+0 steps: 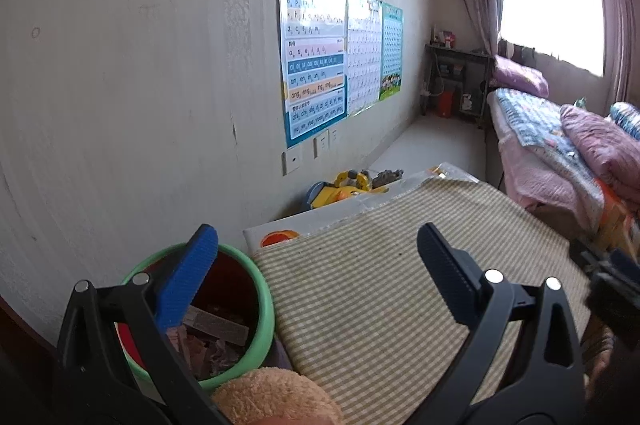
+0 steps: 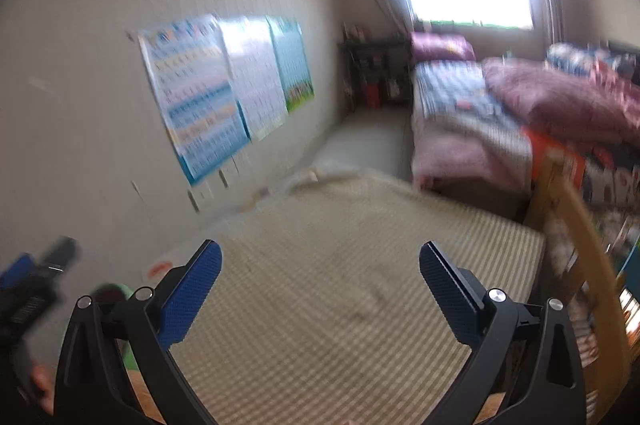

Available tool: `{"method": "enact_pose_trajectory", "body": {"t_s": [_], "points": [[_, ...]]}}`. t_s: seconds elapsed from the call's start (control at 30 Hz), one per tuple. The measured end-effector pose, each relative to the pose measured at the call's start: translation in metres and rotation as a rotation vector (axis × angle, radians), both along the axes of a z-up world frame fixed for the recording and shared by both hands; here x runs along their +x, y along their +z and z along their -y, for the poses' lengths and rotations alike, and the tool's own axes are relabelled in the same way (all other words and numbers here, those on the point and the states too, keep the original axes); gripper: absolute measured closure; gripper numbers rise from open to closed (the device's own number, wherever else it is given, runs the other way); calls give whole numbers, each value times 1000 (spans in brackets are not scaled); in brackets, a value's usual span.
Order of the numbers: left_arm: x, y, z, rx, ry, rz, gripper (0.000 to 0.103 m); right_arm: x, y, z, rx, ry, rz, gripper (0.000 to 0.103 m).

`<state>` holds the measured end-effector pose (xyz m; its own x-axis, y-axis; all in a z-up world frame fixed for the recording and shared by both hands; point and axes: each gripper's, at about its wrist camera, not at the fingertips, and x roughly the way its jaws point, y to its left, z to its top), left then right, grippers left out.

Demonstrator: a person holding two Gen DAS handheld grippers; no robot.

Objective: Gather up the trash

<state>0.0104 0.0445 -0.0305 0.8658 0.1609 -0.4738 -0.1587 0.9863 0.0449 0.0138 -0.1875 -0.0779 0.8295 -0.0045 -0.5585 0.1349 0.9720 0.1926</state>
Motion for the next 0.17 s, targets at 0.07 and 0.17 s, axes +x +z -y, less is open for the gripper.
{"method": "enact_pose_trajectory", "body": {"t_s": [0.07, 0.17], "points": [[3, -7, -2, 0, -11, -27, 5, 30, -32, 15, -30, -34, -98, 7], [5, -17, -6, 5, 0, -53, 5, 73, -73, 48, -31, -110, -211, 7]]}}
